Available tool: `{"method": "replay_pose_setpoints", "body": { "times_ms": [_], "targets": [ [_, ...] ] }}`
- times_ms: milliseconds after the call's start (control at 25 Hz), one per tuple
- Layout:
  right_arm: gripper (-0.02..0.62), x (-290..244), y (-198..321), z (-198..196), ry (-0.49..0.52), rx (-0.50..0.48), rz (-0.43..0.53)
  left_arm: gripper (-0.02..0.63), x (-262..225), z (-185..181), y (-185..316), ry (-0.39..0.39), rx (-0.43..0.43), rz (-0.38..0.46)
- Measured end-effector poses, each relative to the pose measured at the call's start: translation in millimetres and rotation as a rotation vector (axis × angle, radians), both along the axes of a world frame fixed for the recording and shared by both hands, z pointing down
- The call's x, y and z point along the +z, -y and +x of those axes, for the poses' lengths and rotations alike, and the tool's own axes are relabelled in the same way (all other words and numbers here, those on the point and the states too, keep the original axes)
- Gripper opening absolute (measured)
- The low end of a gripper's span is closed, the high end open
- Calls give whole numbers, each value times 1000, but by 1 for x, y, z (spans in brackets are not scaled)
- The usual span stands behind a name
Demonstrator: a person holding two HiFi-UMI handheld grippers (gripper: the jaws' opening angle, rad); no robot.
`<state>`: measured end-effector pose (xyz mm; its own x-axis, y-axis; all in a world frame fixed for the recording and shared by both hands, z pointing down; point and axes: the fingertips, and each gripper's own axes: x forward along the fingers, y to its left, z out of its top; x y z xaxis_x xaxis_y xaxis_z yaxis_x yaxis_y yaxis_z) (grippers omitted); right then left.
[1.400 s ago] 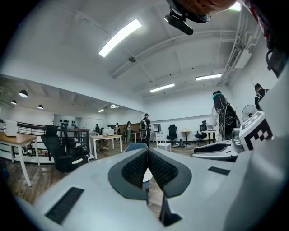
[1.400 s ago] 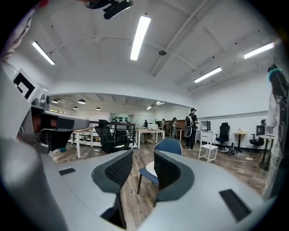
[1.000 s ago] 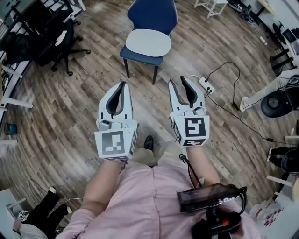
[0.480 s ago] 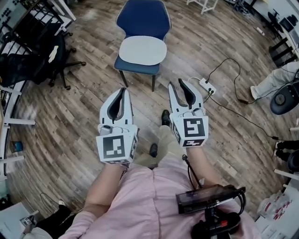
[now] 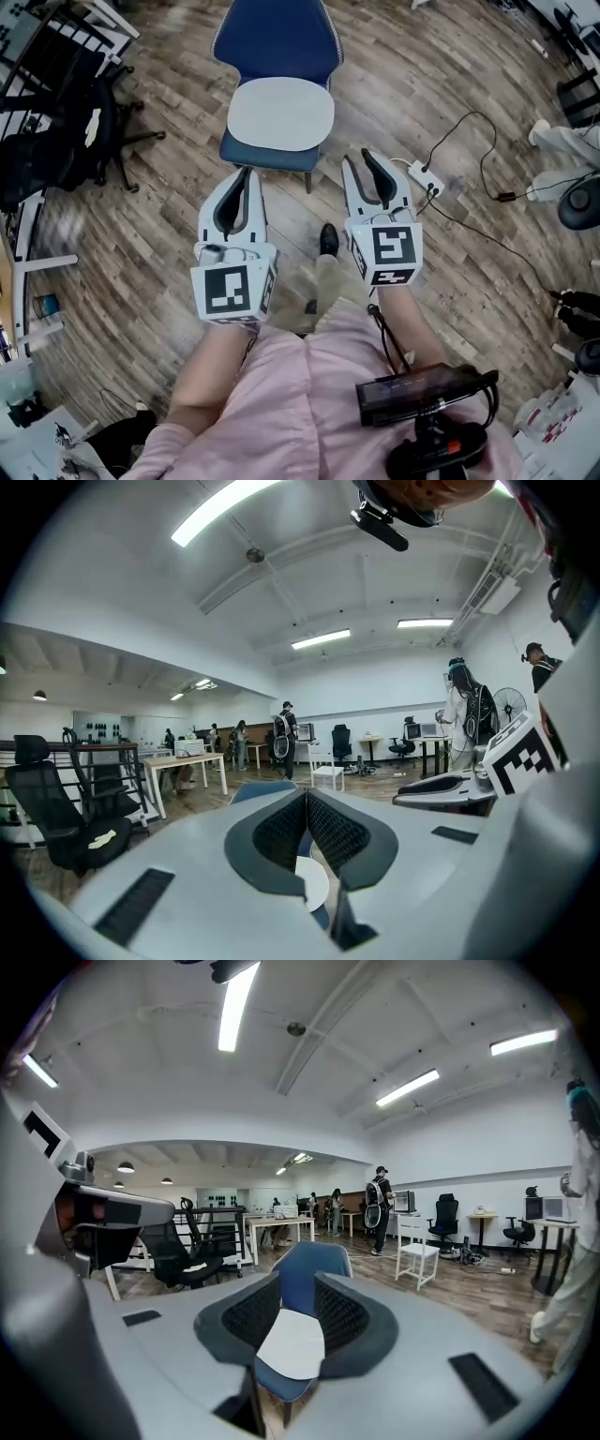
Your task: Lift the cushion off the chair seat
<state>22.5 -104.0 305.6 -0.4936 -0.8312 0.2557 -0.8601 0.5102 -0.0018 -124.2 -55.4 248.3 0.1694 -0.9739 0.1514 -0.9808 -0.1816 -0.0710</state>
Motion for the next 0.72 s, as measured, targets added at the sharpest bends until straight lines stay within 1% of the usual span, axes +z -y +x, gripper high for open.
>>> {"method": "replay_pose_setpoints", "body": {
  "times_ms": [120,280,520,720],
  "targets": [
    [110,-4,51,6,0,-5,-1,14,-3,3,45,6,-7,-7],
    [109,-17,109,11,13,7,20,14,-18,2,96,21,-17,20],
    [110,-34,168,-3,16,11,53,14,-33,-18,153,21,-27,47],
    [110,-16,202,-15,3,37,20,14,-19,-33,195,18,-4,26]
  ]
}}
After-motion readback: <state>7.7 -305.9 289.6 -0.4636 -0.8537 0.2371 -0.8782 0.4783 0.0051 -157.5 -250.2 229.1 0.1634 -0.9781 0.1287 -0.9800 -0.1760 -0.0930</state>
